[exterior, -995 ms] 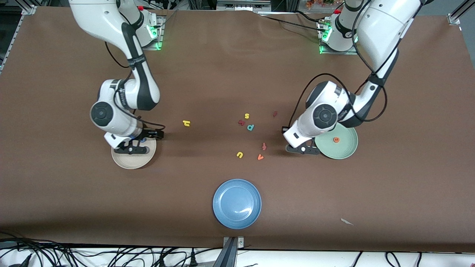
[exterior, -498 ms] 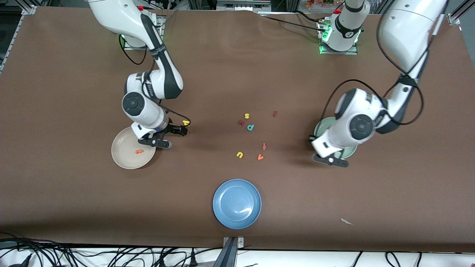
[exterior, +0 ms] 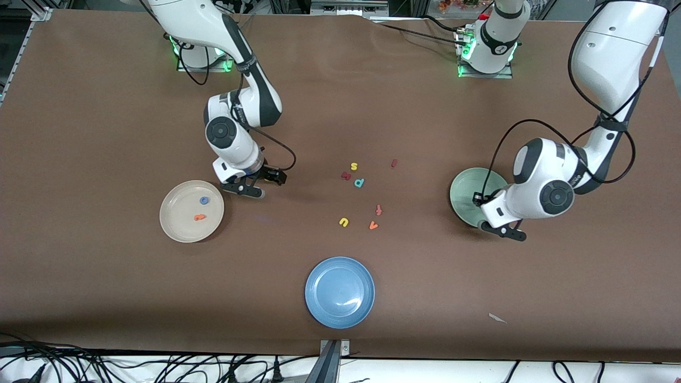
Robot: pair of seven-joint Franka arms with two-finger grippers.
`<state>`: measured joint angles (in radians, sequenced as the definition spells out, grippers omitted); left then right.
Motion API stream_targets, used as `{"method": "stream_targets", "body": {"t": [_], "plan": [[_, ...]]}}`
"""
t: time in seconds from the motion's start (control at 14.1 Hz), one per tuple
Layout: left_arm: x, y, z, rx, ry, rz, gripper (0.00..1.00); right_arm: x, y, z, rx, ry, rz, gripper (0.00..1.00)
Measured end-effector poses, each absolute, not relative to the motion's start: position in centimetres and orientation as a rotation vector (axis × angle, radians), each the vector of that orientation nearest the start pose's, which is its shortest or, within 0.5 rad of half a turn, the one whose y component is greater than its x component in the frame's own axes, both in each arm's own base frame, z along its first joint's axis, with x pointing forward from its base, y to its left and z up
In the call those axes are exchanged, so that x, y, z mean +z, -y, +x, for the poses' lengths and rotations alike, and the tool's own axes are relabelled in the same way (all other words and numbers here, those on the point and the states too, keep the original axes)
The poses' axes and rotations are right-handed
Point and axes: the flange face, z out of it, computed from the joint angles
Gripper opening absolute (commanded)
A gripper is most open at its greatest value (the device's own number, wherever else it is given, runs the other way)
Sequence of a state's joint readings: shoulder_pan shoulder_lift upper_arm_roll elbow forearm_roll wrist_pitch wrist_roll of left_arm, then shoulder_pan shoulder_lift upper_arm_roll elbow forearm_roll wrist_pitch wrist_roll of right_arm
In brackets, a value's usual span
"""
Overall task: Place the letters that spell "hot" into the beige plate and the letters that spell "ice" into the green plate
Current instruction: 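Release the teal c on the green plate while the right gripper reaches the yellow letter, then grasp the yellow letter with the right gripper while the left gripper moves to letters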
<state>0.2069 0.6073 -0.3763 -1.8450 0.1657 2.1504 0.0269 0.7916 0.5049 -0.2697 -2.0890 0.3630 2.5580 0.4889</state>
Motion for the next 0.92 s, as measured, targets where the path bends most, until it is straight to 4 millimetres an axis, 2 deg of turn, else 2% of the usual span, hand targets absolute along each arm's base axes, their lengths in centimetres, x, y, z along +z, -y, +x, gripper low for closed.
{"method": "stream_targets", "body": {"t": [0.28,0.36,0.43,0.5,0.78,0.92], "plan": [[19.2,10.7,60.0,0.433,-0.483,-3.154,0.23,17.8,-27.9,50.1,0.064,-0.38,-3.069,0.91],[19.3,11.3,59.9,0.431,-0.497,-3.156,0.29,17.7,-27.9,50.0,0.067,-0.381,-3.07,0.87],[19.5,12.0,59.8,0.43,-0.516,-3.159,0.85,17.6,-27.8,49.9,0.07,-0.382,-3.072,0.83],[19.5,12.5,59.7,0.43,-0.53,-3.16,1.0,17.6,-27.8,49.9,0.07,-0.382,-3.072,0.78],[19.7,12.9,59.7,0.434,-0.54,-3.158,1.0,17.5,-27.7,49.8,0.073,-0.383,-3.073,0.64],[20.9,14.1,60.0,0.429,-0.573,-3.156,1.0,17.5,-27.7,49.8,0.075,-0.383,-3.074,0.59]]}}
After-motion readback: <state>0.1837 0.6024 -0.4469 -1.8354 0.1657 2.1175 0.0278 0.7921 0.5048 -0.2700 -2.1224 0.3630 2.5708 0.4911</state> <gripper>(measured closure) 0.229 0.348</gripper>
